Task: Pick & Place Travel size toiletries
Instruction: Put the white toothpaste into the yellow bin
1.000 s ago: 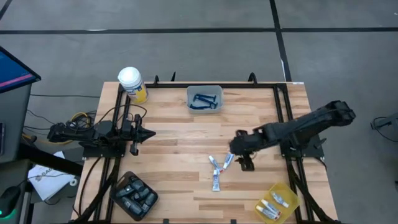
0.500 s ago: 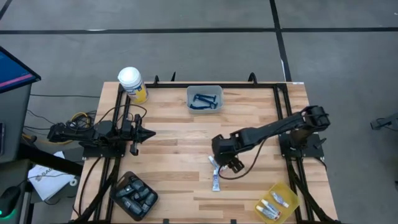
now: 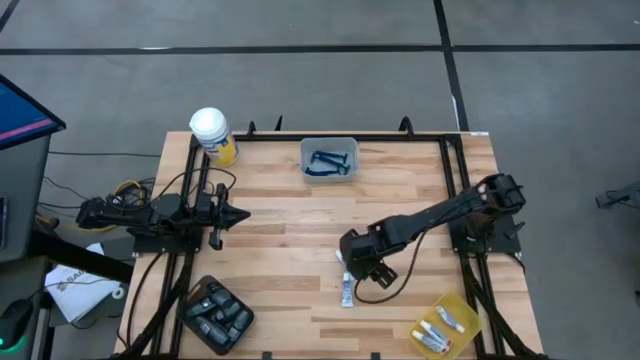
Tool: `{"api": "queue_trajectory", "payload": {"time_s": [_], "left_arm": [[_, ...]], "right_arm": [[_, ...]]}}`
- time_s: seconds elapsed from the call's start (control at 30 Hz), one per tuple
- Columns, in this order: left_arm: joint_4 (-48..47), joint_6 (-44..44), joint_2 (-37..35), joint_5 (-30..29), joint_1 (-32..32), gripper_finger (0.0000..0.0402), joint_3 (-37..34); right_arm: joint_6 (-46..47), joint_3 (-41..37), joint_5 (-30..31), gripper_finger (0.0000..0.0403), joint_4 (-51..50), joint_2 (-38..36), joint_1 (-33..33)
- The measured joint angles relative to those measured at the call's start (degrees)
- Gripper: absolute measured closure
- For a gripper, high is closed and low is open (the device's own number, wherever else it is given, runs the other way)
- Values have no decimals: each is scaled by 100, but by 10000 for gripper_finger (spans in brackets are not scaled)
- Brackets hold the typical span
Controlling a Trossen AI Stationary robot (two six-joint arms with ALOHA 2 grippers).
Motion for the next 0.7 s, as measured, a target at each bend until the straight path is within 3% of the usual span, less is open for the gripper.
{"api": "queue_trajectory", "payload": {"time_s": [0.4, 0.7], "left_arm": [[14, -2, 0, 0, 0, 394, 0], [13, -1, 0, 1, -1, 394, 0]], "right_arm": [[552, 20, 410, 167, -83, 906, 54], [1022, 15, 437, 298, -55, 940, 51]]}}
